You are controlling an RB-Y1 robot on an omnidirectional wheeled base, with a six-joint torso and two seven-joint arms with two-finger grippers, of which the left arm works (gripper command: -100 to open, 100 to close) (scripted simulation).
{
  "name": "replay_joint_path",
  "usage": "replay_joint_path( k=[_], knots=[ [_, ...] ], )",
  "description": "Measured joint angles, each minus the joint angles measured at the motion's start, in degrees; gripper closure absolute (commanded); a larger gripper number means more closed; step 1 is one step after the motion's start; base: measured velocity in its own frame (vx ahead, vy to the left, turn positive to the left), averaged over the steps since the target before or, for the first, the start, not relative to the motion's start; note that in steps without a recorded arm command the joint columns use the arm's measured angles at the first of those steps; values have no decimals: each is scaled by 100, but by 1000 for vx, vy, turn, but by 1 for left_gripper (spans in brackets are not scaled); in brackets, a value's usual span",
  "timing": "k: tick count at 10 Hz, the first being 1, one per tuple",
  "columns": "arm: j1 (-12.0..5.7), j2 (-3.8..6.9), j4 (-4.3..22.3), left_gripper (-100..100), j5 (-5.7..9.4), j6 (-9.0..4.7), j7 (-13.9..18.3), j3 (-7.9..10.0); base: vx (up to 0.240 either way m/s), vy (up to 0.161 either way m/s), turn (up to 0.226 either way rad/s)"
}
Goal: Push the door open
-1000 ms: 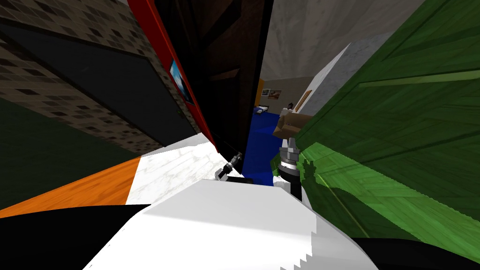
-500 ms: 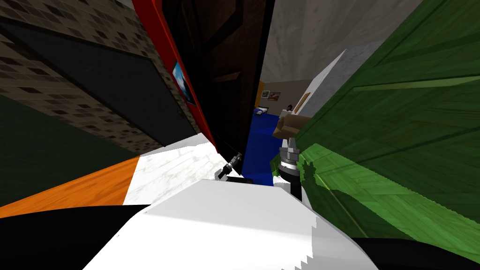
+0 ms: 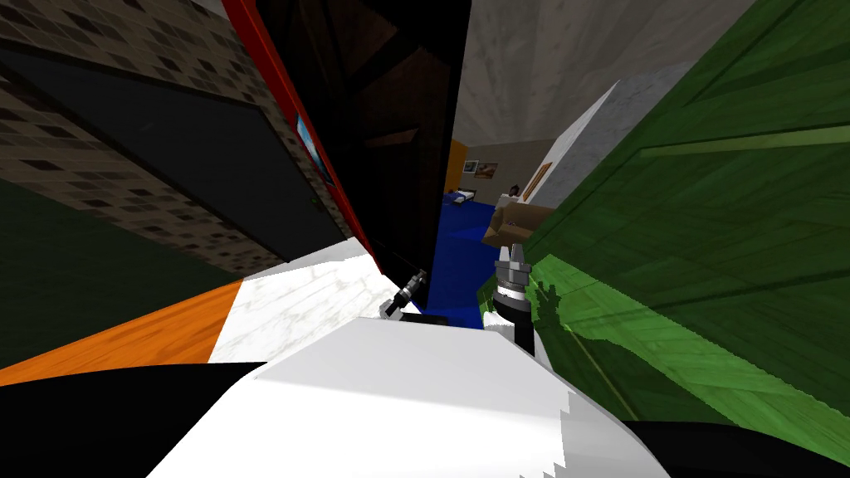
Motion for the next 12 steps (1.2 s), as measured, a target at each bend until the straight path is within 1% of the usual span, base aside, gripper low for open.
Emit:
replay_joint_path(
  k=[1, 2, 3, 4, 5, 6, 7, 8, 10, 12],
  knots=[
    [-37, -42, 82, 100, 29, -30, -75, 72, 152, -148, 50],
    [-61, -49, 117, 100, 64, -37, -130, 153, 153, -142, 55],
    [-23, -42, 39, 100, 84, 16, -168, 205, 156, -140, 69],
    [-92, -85, 206, 100, 129, -64, -245, 310, 109, -90, 31],
    [-143, -75, 271, 100, 158, -104, -275, 372, 48, -27, 3],
    [-72, -36, 61, 100, 156, 9, -260, 373, 109, -83, 110],
    [-92, -28, 78, -100, 207, 44, -306, 493, -55, -40, 77],
    [-104, -12, 85, -100, 217, 51, -314, 505, -193, 51, -5],
    [-95, 9, 48, -100, 212, 85, -272, 475, -182, 52, 12],
    [-97, -2, 35, -100, 215, 111, -241, 459, -223, 30, 29]
  ],
)
